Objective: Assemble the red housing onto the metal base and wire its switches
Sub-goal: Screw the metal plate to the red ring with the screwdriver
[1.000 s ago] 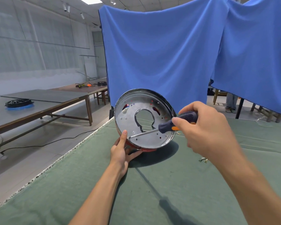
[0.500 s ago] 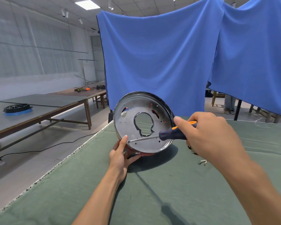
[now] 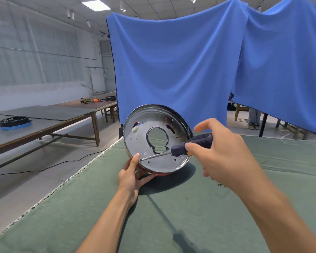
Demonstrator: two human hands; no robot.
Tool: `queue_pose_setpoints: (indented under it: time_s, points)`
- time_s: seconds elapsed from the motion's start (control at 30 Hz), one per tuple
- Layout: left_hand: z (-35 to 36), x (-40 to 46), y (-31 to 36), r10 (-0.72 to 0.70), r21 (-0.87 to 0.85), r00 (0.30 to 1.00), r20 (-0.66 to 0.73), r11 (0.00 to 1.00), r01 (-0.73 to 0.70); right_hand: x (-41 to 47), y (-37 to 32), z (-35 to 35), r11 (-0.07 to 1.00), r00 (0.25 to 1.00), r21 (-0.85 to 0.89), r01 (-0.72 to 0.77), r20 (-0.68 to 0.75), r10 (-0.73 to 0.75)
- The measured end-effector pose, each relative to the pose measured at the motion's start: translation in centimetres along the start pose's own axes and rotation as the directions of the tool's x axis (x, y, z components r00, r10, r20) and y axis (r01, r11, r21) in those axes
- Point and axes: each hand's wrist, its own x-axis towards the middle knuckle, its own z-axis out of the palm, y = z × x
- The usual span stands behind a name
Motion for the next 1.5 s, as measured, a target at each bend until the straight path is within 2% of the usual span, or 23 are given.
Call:
queue_pose_setpoints:
  time_s: [0.07,0.17,0.23,0.3,0.33,0.37,0.43,0.53,0.6,0.7,0.73,0.8,0.9,0.97,1.07,1.17,1.27,1.37,1.5]
  points:
    - [0.0,0.0,-0.1,0.009,0.025,1.000,0.017,1.000,-0.009,0.0,-0.2,0.1,0.998,0.996,-0.064,0.020,-0.086,-0.025]
    - [0.0,-0.1,0.0,0.008,0.024,1.000,0.017,1.000,-0.009,0.3,0.1,0.2,0.993,0.989,-0.110,-0.046,-0.148,0.030]
    - [0.0,0.1,0.0,-0.005,-0.006,1.000,-0.001,1.000,0.005,0.4,0.4,0.1,0.998,0.997,-0.034,-0.061,-0.052,0.059]
    - [0.0,0.1,0.1,-0.015,-0.028,1.000,-0.010,1.000,0.014,0.2,0.3,0.1,0.990,0.993,0.115,-0.080,0.096,0.069]
    - [0.0,0.2,0.0,-0.014,-0.028,1.000,-0.013,1.000,0.013,0.2,0.3,0.2,0.985,0.993,0.162,-0.063,0.107,0.046]
    - [0.0,0.2,0.0,-0.011,-0.024,1.000,-0.014,1.000,0.010,0.2,0.4,0.4,0.987,0.998,0.157,-0.020,0.057,0.011]
    - [0.0,0.1,0.0,-0.001,-0.009,1.000,-0.011,1.000,0.001,0.0,-0.1,0.8,0.998,0.992,0.041,0.056,-0.118,-0.050]
    - [0.1,-0.1,-0.1,0.014,0.020,1.000,-0.003,1.000,-0.014,-0.4,-0.6,1.1,0.990,0.959,-0.132,0.038,-0.275,-0.074]
    - [0.0,-0.1,0.0,0.007,-0.003,1.000,-0.008,1.000,-0.007,-0.4,-0.4,1.0,0.990,0.971,-0.142,0.004,-0.238,-0.038]
    - [0.0,0.0,0.1,-0.005,-0.028,1.000,-0.004,1.000,0.005,-0.3,-0.4,0.8,0.999,0.994,-0.018,0.040,-0.105,-0.041]
    - [0.0,0.0,0.0,-0.005,-0.019,1.000,-0.002,1.000,0.005,-0.2,-0.3,0.9,0.998,0.990,0.009,0.069,-0.122,-0.068]
    - [0.1,-0.1,0.1,-0.004,0.013,1.000,0.013,1.000,0.004,-0.2,-0.5,1.1,0.994,0.971,-0.048,0.100,-0.215,-0.108]
    - [0.1,-0.3,0.1,-0.009,0.037,0.999,0.042,0.999,0.007,-0.3,-0.6,0.9,0.981,0.946,-0.190,0.027,-0.314,-0.087]
    - [0.1,-0.2,0.1,-0.020,0.031,0.998,0.054,0.999,0.018,-0.3,-0.3,0.5,0.988,0.962,-0.156,-0.022,-0.271,-0.022]
    - [0.0,0.0,0.2,-0.037,0.008,0.998,0.043,0.999,0.037,-0.2,-0.1,0.1,0.998,0.996,0.040,-0.055,-0.069,0.058]
    - [0.1,-0.1,0.1,-0.037,0.020,0.998,0.050,0.999,0.036,-0.1,0.2,0.0,0.999,0.990,-0.049,-0.018,-0.139,0.011]
    - [0.1,-0.2,0.2,-0.023,0.036,0.998,0.056,0.999,0.021,-0.1,0.0,-0.1,0.979,0.976,-0.194,-0.056,-0.220,0.013]
    - [0.0,-0.2,0.3,-0.022,0.021,0.999,0.041,1.000,0.021,0.1,0.2,0.0,0.987,0.977,-0.136,-0.085,-0.207,0.055]
    - [0.1,0.0,0.2,-0.027,-0.035,0.999,-0.025,0.999,0.026,0.3,0.6,0.2,0.995,0.992,-0.012,-0.098,-0.083,0.097]
